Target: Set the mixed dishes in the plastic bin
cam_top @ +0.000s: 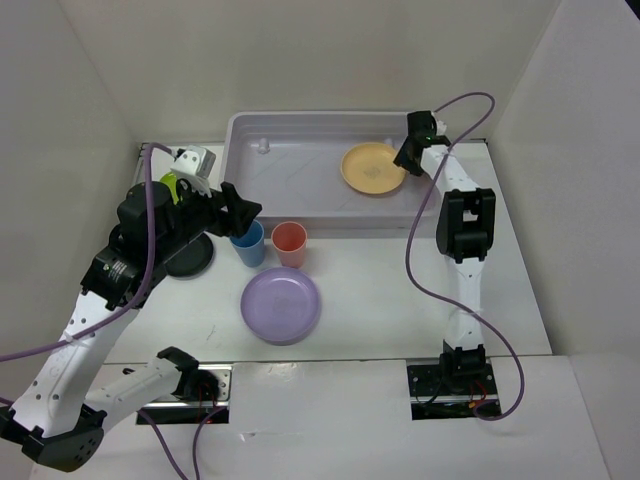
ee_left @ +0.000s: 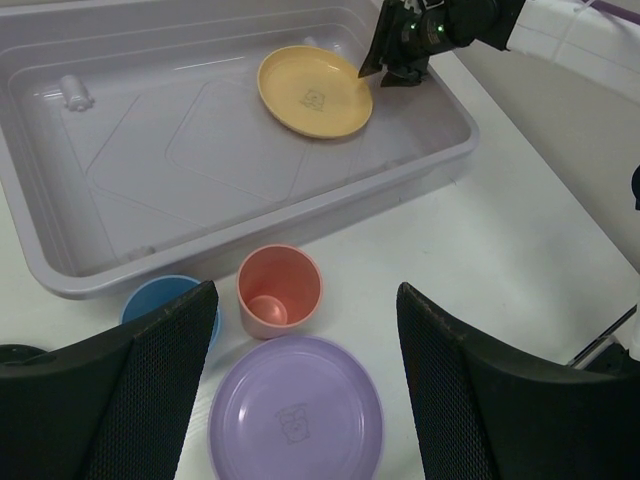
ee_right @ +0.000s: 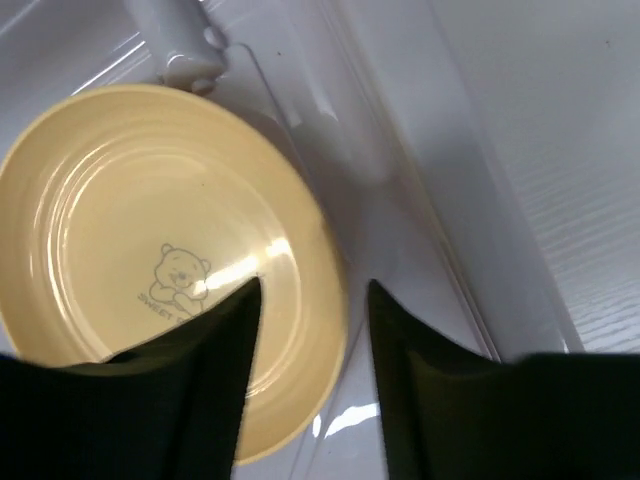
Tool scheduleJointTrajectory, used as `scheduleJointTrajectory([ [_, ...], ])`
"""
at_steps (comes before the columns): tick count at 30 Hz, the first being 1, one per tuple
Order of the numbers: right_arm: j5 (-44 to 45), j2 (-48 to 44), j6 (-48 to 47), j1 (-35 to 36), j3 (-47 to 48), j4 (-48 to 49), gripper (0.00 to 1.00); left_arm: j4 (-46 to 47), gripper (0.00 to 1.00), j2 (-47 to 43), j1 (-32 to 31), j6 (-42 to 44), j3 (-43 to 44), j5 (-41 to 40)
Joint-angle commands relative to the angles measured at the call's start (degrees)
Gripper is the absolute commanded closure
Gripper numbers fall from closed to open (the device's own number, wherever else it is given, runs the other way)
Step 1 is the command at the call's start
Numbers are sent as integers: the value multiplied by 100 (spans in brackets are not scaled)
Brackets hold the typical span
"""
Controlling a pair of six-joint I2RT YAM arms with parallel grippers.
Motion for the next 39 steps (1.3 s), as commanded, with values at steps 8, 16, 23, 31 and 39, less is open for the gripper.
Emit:
scheduleJointTrajectory([
  [8, -19, -825, -290, 295, 1302, -618, 28, 112, 21, -174, 27, 99, 217, -38],
  [16, -888, -4665, 263, 1121, -2329, 559, 23, 121, 21, -393, 27, 99, 76, -205],
  [23, -942, -6924, 922, 2368, -4751, 516, 23, 288, 21, -393, 27, 99, -249, -205],
  [31, -1258, -7930, 1704, 3731, -7161, 839, 36, 288, 21, -393, 80, 38, -364, -328],
  [39, -1127, -6657, 2399, 4918, -7900, 2237, 41, 288, 21, -551, 80, -147, -364, -460],
])
